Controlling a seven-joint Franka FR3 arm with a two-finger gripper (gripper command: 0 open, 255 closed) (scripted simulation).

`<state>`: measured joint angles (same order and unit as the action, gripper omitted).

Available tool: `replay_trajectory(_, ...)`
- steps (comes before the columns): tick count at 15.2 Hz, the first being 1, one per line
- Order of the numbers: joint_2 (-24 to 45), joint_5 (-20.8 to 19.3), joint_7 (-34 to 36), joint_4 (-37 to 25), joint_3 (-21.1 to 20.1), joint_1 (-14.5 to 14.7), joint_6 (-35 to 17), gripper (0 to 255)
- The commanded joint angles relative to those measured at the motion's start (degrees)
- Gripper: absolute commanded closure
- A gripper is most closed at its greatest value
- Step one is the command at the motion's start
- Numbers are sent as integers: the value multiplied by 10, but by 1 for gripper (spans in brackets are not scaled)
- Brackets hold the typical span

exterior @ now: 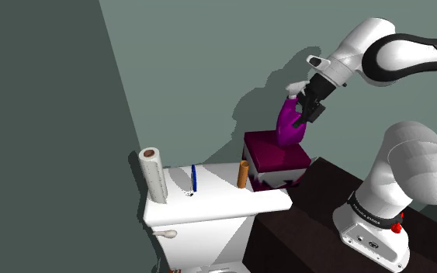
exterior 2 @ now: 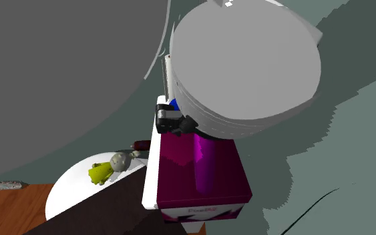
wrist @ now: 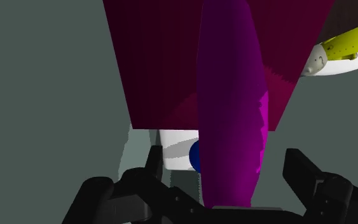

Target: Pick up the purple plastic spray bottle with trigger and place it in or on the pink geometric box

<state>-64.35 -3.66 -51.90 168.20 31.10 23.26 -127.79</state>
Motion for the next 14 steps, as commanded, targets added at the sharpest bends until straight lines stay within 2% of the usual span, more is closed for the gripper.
replay_trajectory(1,0,0,0,0,0,0,0,0)
replay_trajectory(2,0,-1,-1,0,1,-1,1,0)
replay_trajectory(6,-44,1,1,-51,-11,-21,99,0)
replay_trajectory(14,-44,1,1,-51,-11,-21,99,0)
